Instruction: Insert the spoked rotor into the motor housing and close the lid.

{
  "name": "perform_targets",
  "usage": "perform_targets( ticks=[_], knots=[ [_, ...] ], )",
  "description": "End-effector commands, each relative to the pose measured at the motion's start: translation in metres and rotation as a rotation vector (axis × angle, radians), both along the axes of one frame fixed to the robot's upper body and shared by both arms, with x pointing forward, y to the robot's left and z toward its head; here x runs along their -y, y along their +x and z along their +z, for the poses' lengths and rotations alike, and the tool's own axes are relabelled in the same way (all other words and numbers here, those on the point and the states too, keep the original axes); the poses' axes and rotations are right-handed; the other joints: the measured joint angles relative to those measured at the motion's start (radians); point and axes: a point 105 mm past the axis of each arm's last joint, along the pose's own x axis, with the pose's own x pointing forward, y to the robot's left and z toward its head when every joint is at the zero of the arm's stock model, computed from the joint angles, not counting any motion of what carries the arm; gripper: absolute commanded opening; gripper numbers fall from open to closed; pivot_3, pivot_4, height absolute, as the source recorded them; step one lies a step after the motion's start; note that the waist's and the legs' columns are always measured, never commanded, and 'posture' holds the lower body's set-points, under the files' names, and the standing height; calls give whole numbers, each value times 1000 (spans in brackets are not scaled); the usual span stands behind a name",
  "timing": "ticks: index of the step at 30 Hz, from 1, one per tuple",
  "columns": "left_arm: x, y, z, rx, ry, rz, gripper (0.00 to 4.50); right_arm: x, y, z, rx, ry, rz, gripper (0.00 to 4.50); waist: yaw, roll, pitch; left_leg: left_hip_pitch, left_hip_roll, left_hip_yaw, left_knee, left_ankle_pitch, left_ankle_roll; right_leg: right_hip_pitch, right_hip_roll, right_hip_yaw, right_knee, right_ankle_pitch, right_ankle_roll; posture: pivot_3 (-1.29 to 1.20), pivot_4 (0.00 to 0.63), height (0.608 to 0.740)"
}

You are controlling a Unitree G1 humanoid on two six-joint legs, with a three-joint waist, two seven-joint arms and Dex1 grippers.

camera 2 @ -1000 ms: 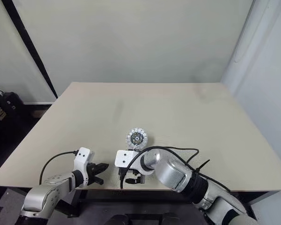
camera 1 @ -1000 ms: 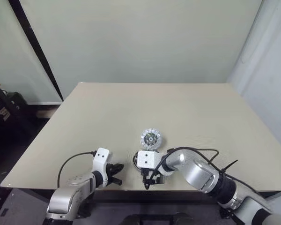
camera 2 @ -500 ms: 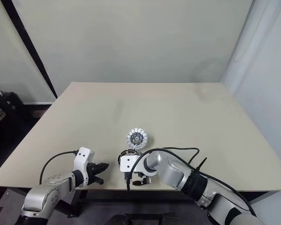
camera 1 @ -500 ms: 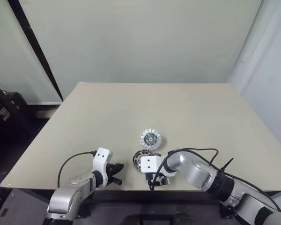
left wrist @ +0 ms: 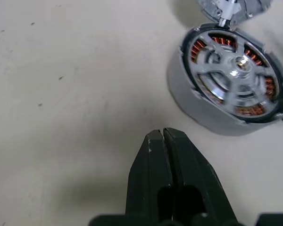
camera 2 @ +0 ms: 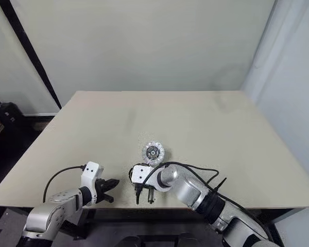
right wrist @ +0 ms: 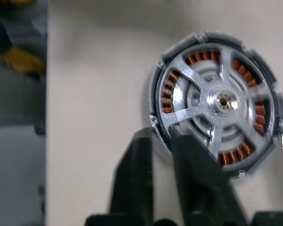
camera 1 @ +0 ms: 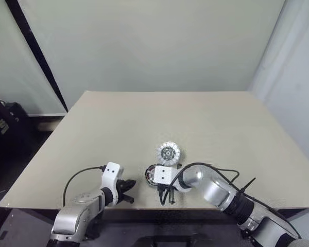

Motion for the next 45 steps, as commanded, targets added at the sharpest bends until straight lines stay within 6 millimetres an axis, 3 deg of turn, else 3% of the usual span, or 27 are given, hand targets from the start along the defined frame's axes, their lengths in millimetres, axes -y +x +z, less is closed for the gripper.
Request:
perform_targets(
  ticks=[1,5,12,18,21,28,45],
  knots=[
    [-2,6,12,59,5,-1,0,-7,0,17,-55,100,-113,17,1,0,0,0,0,0,0,0,0,0,0,0,0,0,0,0,0,740],
    [-2,8,12,63,6,5,0,-16,-7,23,-183,198,-243,17,1,0,0,-1,-1,-1,0,0,0,0,0,0,0,1,1,0,0,740],
    [-11,14,13,86,19,57,0,-21,-13,22,-208,256,-355,17,1,0,0,-1,-1,0,0,-1,-1,-1,0,0,-1,0,0,0,0,740],
    [-14,18,13,102,23,92,0,-26,-8,32,56,213,-119,17,0,0,0,-1,-1,0,0,-2,-5,-1,-1,0,-1,-1,-1,0,0,740],
    [-13,17,12,101,27,83,0,-14,-9,34,130,103,63,611,0,0,0,-1,-1,0,0,-2,-5,0,-1,0,-1,-1,-1,0,0,740],
    [-8,15,10,92,27,55,0,10,-5,32,182,-107,215,2977,0,0,0,-2,-1,0,-1,0,-1,0,-1,0,-2,0,1,0,0,740],
    [-3,13,9,87,24,38,0,13,11,16,219,-228,267,2977,1,0,0,-2,-1,-1,-1,0,-1,0,-1,-1,-2,1,1,0,0,740]
  ],
)
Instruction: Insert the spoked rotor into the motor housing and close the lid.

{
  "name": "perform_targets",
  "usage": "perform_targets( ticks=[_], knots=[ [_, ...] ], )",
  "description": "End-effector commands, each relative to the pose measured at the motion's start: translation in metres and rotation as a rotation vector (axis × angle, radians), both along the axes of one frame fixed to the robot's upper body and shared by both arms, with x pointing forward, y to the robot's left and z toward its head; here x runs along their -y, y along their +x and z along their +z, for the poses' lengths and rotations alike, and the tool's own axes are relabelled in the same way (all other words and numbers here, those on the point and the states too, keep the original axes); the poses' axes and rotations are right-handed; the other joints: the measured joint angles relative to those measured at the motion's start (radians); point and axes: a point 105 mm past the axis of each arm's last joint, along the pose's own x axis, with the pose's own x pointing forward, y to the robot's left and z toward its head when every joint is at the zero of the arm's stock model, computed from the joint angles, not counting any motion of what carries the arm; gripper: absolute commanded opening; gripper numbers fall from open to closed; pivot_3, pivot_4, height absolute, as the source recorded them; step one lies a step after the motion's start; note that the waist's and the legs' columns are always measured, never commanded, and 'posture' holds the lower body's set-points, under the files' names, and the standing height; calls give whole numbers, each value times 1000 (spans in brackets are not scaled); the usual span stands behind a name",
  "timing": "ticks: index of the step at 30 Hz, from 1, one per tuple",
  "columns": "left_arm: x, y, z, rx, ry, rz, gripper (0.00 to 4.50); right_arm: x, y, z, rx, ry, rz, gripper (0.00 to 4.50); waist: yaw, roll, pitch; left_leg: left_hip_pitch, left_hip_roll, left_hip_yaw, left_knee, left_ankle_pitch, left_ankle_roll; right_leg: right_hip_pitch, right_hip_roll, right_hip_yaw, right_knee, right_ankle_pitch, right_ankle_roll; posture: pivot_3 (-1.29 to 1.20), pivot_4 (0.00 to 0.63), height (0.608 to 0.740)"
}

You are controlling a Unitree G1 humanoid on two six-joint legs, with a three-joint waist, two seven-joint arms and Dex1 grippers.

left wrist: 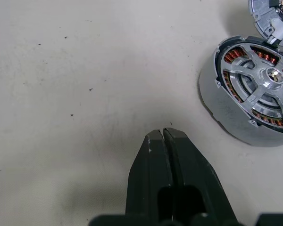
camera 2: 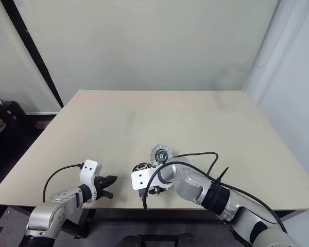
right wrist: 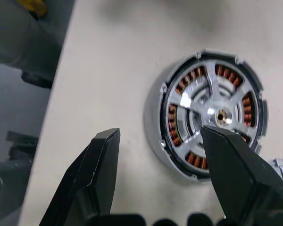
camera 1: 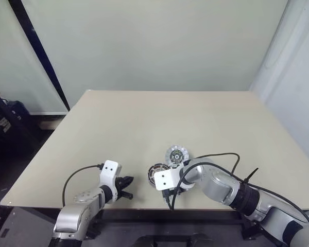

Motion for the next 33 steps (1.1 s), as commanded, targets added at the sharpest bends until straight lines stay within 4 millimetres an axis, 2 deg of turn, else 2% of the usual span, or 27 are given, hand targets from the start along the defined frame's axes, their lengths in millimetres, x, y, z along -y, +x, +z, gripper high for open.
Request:
perform_targets(
  ticks=[1,11,14,19,21,25,33],
  knots=[
    [4,3,9,42,4,-21,0,-2,7,6,41,14,7,2977,0,0,0,0,0,0,0,0,0,0,0,0,0,0,0,0,0,740],
    [5,5,10,47,7,-22,0,-5,4,-5,32,0,17,2977,0,0,0,0,0,0,0,0,0,0,0,0,0,0,0,0,0,740],
    [5,6,10,48,7,-22,0,-6,4,-9,31,-5,15,2393,0,0,0,0,0,0,0,0,0,0,0,0,0,0,0,0,0,740],
    [6,6,10,50,6,-23,0,-6,9,-11,39,22,-38,635,0,0,0,0,0,0,0,0,0,0,0,0,0,0,0,0,0,740],
    [6,6,10,50,5,-23,0,-7,12,-10,39,43,-72,130,-1,-1,-1,2,1,0,0,0,0,1,1,0,1,0,0,0,0,740],
    [5,6,10,51,6,-22,0,-10,9,-6,-13,108,-177,90,0,-1,0,3,1,0,0,1,-2,1,1,0,2,-1,-2,0,0,740],
    [5,7,9,53,5,-17,0,-18,-15,2,-241,155,-336,90,0,0,-1,1,0,-1,1,2,-3,0,0,0,2,0,0,0,0,740]
  ],
)
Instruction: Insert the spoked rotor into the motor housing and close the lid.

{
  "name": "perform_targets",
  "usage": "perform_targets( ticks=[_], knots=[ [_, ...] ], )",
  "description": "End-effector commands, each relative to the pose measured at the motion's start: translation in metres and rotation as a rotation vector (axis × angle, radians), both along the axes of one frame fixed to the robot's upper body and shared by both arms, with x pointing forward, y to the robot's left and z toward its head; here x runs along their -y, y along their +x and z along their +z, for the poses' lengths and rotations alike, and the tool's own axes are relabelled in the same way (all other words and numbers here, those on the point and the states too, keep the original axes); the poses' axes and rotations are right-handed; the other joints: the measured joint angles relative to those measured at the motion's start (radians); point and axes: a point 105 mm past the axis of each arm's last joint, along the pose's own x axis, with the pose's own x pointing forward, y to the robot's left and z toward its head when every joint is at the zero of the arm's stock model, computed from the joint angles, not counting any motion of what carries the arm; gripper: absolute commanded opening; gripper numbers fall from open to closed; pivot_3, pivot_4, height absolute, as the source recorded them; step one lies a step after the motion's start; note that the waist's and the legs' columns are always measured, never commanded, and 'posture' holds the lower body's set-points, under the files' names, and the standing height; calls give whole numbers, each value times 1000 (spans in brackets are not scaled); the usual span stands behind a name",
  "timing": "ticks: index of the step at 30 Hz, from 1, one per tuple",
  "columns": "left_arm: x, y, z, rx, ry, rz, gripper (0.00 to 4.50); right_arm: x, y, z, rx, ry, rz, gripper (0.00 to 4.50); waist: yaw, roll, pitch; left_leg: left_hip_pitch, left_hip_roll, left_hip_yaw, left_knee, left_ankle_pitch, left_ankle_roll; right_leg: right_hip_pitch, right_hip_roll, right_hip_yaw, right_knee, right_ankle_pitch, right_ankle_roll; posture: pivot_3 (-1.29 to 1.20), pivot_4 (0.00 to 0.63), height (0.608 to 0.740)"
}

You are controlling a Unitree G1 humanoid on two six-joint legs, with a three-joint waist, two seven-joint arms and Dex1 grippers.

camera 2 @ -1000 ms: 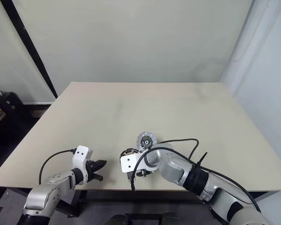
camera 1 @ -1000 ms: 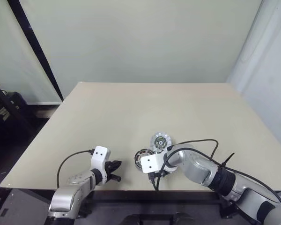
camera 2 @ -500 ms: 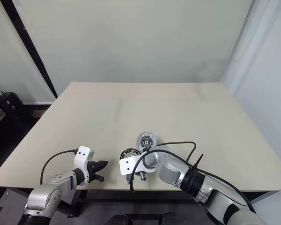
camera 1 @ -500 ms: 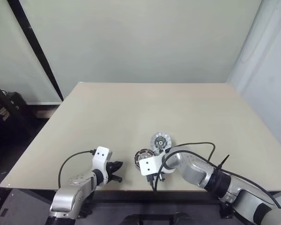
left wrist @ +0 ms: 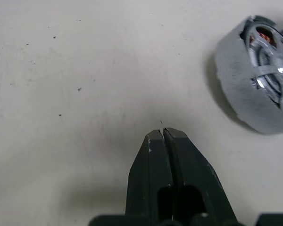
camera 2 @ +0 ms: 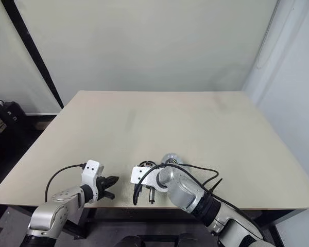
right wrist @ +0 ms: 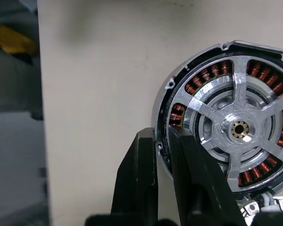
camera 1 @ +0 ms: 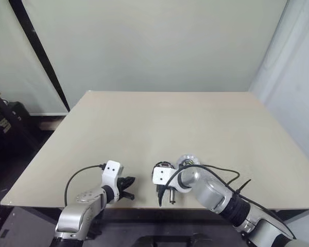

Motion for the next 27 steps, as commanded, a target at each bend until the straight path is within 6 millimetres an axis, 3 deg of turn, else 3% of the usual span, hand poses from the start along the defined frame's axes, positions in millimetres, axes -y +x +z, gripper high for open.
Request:
perform_targets(
  ticks=[1,13,18,27],
  knots=[
    [0,7,10,54,2,1,0,-9,-10,13,-75,54,-6,90,0,0,0,0,0,0,-1,0,0,0,0,0,0,0,0,0,0,740],
    [1,7,9,59,-2,4,0,-28,-21,26,-162,113,13,89,-1,0,0,-1,1,0,-2,-1,-1,-1,0,0,-1,0,0,0,0,740],
    [1,7,9,58,1,4,0,-30,-14,28,-115,121,2,89,0,0,0,-1,0,0,-2,-1,-1,-1,0,0,-1,0,0,0,0,740],
    [1,5,8,53,4,0,0,-35,-21,41,-79,146,89,3267,0,0,0,-1,0,-1,-2,-1,-1,-1,0,-1,-1,0,0,0,0,740]
  ],
)
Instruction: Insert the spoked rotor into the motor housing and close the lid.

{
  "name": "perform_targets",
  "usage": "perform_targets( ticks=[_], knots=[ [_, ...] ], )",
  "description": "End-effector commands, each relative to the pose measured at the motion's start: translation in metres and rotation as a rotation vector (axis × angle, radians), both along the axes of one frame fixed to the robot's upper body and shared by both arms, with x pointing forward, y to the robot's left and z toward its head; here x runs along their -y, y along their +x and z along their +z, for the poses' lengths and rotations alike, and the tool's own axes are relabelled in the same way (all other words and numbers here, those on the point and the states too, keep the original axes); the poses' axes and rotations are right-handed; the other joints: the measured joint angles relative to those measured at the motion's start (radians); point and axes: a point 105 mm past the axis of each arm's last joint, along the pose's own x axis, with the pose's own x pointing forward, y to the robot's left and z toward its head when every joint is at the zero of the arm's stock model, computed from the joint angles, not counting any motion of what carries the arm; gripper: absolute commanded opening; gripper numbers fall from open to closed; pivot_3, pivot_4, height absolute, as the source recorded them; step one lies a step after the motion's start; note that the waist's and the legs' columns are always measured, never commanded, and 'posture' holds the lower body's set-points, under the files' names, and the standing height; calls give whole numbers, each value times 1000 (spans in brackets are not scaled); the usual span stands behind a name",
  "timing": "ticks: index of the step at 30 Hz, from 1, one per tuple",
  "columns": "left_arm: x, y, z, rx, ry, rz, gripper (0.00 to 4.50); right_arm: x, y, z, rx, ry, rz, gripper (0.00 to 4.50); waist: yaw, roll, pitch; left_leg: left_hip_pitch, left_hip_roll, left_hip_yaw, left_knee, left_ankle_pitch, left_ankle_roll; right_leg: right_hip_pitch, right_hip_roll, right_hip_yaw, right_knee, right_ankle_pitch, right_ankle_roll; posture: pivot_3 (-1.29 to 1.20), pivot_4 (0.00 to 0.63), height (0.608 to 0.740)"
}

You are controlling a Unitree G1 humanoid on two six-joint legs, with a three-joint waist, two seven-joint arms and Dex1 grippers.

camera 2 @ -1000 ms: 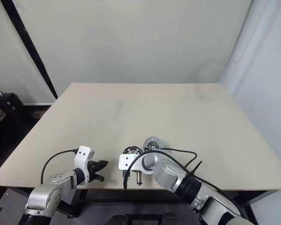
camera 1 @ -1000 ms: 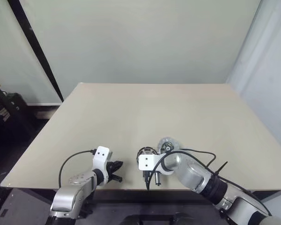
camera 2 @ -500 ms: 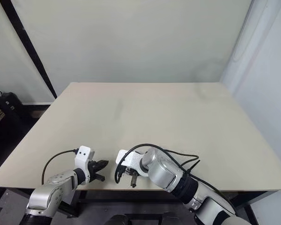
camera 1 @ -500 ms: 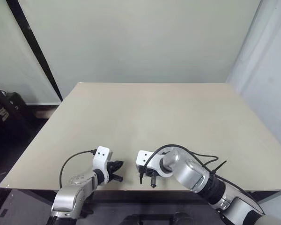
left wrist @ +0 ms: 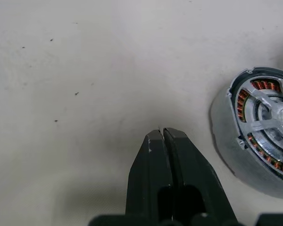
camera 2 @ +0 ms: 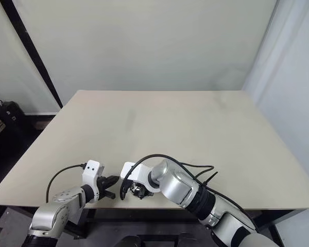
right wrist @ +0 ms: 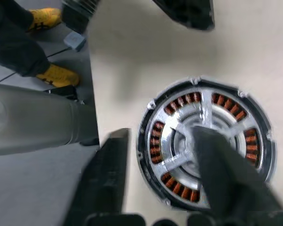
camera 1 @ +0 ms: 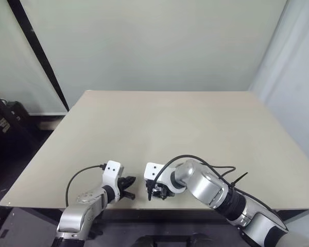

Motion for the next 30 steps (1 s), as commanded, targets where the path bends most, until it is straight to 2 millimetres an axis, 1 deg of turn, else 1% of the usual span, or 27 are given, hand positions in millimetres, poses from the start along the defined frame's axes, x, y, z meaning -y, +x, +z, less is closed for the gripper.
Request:
perform_targets(
  ticks=[1,3,4,8,11,13,15,17,19,21,23,24,27,30],
  knots=[
    [1,4,9,45,7,-7,0,-9,-7,22,58,62,73,3553,0,0,0,0,0,0,0,0,0,0,0,0,0,0,0,0,0,740],
    [1,4,9,44,7,-9,0,-10,-9,31,68,85,85,4281,0,0,0,0,0,0,0,0,0,0,0,0,0,0,0,0,0,740],
    [1,4,9,44,7,-11,0,-10,-9,36,79,103,84,4454,0,0,0,0,0,0,0,0,0,0,0,0,0,0,0,0,0,740],
    [1,4,10,49,6,-17,0,-3,1,56,127,173,36,4454,0,0,0,0,0,0,0,0,0,0,0,0,0,0,0,0,0,740],
    [1,4,12,61,-4,-25,0,11,18,69,154,243,-98,4454,0,0,0,0,0,0,1,0,-1,0,0,0,0,0,-1,0,0,740],
    [1,1,13,79,-15,-55,0,25,33,78,199,286,-201,4454,0,0,0,0,0,0,0,0,0,0,0,0,0,0,-1,0,0,740],
    [2,-7,14,114,-27,-142,0,51,56,89,280,311,-337,4454,0,0,0,-1,0,0,0,0,0,0,0,0,-1,0,-1,0,0,740],
    [2,-15,19,159,-76,-209,0,67,67,93,318,317,-408,4454,0,0,0,-2,0,1,0,0,0,-2,-1,0,-1,-1,-2,0,0,740],
    [3,-28,23,181,-119,-306,0,86,76,93,372,288,-461,4454,-1,1,0,-4,0,2,0,0,0,-4,-1,0,-1,-1,-3,0,0,740],
    [-3,-39,23,169,-136,-369,0,112,84,88,425,223,-517,4454,0,1,0,-7,0,2,0,0,0,-7,-1,0,-1,-1,-3,0,0,740],
    [-7,-42,22,168,-140,-386,0,127,87,83,446,171,-536,4454,0,1,0,-14,0,2,1,0,0,-14,-1,0,-1,-1,-3,0,0,740],
    [-10,-42,23,171,-138,-388,0,135,86,77,458,125,-527,4454,0,2,1,-15,0,2,1,0,1,-14,-1,0,-1,-1,-3,0,0,740],
    [-13,-41,24,176,-142,-388,0,152,82,59,438,32,-518,4454,0,1,1,-17,-1,2,2,1,1,-14,-1,1,-1,-1,-3,0,0,740],
    [-12,-40,26,180,-145,-395,0,162,74,39,386,-31,-494,4454,0,1,1,-16,0,3,2,1,2,-13,-1,1,-1,-1,-3,0,0,740]
  ],
)
